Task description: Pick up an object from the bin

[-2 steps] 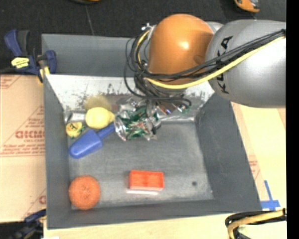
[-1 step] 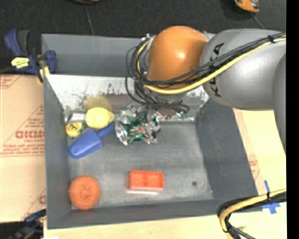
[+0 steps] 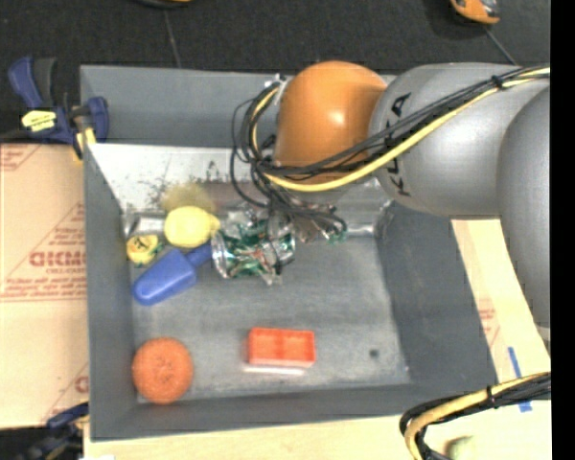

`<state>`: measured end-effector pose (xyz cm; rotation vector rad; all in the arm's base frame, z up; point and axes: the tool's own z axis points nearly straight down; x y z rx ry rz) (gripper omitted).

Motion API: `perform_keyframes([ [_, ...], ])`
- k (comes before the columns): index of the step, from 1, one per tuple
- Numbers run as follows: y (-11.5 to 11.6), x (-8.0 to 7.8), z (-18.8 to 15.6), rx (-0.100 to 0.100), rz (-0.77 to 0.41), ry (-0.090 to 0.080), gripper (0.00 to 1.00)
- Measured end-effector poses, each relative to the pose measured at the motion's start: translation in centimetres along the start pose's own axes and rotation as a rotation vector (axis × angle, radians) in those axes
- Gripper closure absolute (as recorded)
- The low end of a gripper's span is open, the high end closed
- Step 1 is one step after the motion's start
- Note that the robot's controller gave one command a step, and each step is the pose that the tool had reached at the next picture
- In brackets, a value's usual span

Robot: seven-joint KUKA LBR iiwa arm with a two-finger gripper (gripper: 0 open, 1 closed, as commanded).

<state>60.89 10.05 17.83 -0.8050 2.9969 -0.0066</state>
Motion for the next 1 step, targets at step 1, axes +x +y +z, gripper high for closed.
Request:
perform_keyframes([
  [1,-0.62,-0.49,-6.78,-0.001,-0.098,0.006,1.0],
])
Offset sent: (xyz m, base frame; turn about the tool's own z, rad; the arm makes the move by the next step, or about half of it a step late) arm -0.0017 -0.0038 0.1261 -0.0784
